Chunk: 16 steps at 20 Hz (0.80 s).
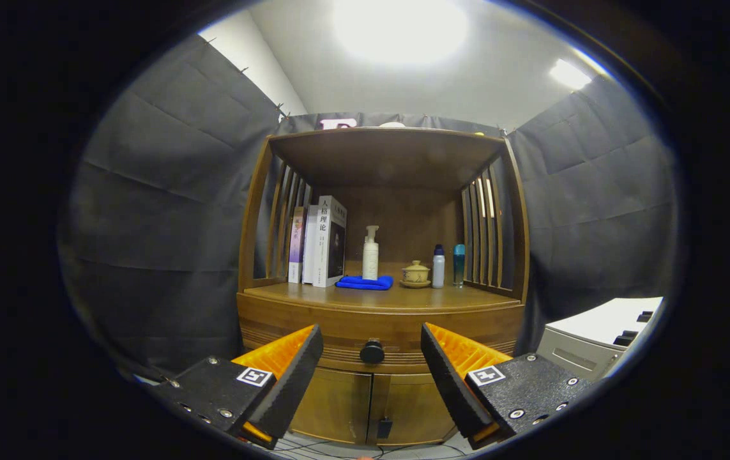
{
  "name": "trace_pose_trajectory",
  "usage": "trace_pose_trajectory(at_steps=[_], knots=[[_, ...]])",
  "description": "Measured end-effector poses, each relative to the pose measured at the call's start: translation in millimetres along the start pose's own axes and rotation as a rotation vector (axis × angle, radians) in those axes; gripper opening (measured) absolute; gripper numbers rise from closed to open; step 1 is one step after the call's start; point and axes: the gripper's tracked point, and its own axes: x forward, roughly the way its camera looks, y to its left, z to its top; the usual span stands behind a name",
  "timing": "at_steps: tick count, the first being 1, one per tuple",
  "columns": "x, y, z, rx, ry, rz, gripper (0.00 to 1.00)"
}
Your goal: Pull open the drawer, take out the items inside it, and place them on the countertop above the cabinet.
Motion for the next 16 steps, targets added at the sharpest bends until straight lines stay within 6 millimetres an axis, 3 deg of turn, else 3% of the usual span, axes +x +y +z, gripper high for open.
trace_pose_trajectory(at_steps=[9, 11, 16], knots=[[12.2, -6.2, -25.5, -0.020, 0.062, -0.037, 0.96], [18.9, -9.4, -23.5, -0.018, 0.061, -0.056, 0.96], [55.6, -13.7, -28.2, 0.018, 0.088, -0.069, 0.95]])
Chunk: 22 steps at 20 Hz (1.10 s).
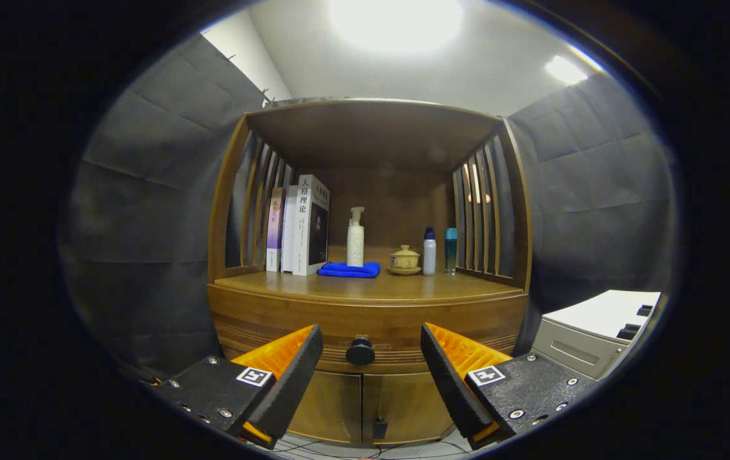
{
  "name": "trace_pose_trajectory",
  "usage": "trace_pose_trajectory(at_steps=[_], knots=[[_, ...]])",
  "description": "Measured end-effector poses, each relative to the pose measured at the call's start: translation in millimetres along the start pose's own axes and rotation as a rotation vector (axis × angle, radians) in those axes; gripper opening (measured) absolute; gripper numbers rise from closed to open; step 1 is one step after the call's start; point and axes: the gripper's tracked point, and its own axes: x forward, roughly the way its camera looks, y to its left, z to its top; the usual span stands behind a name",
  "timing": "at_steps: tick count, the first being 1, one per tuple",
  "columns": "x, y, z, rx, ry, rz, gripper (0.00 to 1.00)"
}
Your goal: Pull open the drawer, take out the items inside it, and place them on the countertop above the cabinet.
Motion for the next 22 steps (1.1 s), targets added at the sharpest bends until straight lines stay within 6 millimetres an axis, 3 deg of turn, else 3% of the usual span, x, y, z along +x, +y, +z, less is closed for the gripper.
trace_pose_trajectory(at_steps=[6, 8, 12, 15, 19, 22], knots=[[45.0, -2.5, -26.5, 0.028, 0.078, -0.014, 0.96], [64.1, -2.1, -47.1, 0.032, 0.109, -0.010, 0.96], [83.3, 0.2, -78.6, 0.070, 0.166, -0.007, 0.96], [88.3, -3.6, -90.8, 0.072, 0.187, 0.001, 0.94], [96.9, 9.3, -93.0, 0.053, 0.169, 0.058, 0.75], [97.7, 11.9, -93.0, 0.017, 0.165, 0.064, 0.50]])
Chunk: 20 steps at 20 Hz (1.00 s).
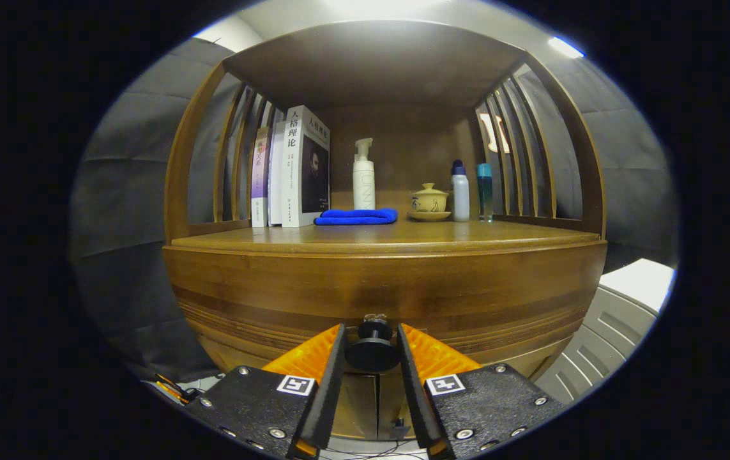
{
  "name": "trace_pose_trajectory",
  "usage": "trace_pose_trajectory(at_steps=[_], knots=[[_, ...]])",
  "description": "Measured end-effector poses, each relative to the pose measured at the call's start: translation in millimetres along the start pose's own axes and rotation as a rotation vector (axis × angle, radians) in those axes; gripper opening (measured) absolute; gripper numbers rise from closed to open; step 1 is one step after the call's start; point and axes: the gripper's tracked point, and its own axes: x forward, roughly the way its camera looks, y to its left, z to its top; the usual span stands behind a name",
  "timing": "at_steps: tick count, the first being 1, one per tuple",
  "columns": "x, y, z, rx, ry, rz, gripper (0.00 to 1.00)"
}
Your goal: Pull open the drawer, take out the items inside it, and place them on the countertop above the cabinet.
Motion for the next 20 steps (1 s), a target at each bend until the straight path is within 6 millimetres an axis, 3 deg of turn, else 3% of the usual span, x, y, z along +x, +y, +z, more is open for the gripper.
trace_pose_trajectory(at_steps=[9, 11, 20], knots=[[10.5, 0.1, -13.1, 0.027, 0.067, -0.030, 0.48], [8.7, -0.7, -12.7, -0.009, 0.082, -0.022, 0.41], [-38.5, -0.7, -16.1, 0.005, 0.080, -0.018, 0.38]])
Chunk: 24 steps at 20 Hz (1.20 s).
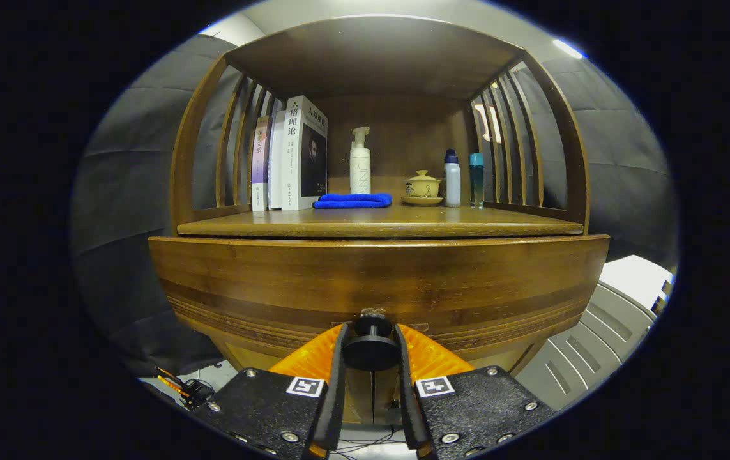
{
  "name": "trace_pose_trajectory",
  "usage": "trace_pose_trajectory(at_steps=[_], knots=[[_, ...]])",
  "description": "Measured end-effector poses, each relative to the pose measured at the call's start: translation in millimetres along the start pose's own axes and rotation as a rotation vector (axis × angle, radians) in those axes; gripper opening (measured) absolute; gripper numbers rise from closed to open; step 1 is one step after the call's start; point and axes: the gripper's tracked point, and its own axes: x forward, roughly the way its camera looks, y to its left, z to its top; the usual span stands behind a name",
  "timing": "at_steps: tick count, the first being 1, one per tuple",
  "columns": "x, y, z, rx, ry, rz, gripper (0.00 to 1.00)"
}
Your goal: Pull open the drawer, take out the items inside it, and place them on the countertop above the cabinet.
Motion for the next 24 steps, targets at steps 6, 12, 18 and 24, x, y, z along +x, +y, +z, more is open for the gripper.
trace_pose_trajectory(at_steps=[6, 12, 18, 24], knots=[[-37.9, 1.6, -5.4, 0.001, 0.002, 0.001, 0.38], [-67.3, 2.3, -11.0, -0.004, 0.008, 0.006, 0.38], [-96.6, 8.5, -21.4, -0.009, 0.015, 0.015, 0.38], [-110.1, 13.7, -25.2, -0.018, 0.029, 0.032, 0.38]])
